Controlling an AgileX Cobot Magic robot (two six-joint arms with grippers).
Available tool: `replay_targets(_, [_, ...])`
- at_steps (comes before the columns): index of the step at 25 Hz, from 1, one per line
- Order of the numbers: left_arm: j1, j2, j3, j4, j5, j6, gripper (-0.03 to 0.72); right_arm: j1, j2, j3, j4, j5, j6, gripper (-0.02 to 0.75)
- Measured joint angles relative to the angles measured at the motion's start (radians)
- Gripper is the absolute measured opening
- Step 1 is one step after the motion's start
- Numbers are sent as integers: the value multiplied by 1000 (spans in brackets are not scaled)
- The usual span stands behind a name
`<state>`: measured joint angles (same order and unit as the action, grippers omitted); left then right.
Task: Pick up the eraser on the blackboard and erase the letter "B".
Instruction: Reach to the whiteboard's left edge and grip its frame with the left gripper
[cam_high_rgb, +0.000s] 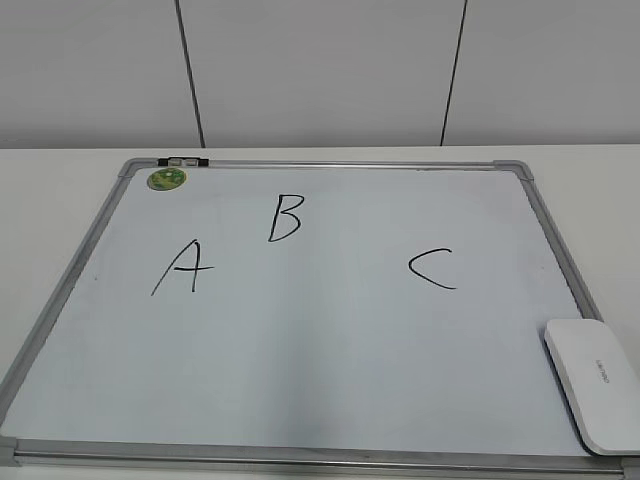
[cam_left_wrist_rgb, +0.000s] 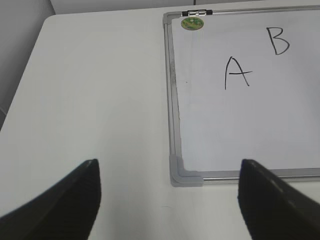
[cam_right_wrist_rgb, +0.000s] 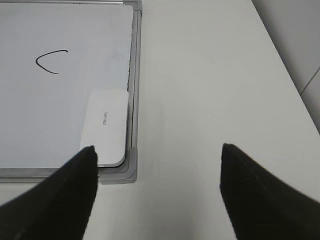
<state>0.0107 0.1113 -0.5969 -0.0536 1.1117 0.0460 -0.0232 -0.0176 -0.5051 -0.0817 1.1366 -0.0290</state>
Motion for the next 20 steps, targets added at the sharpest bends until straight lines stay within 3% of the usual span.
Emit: replay_targets(20, [0,869,-348,-28,-194,1,589,0,0,0,0,0,0,587])
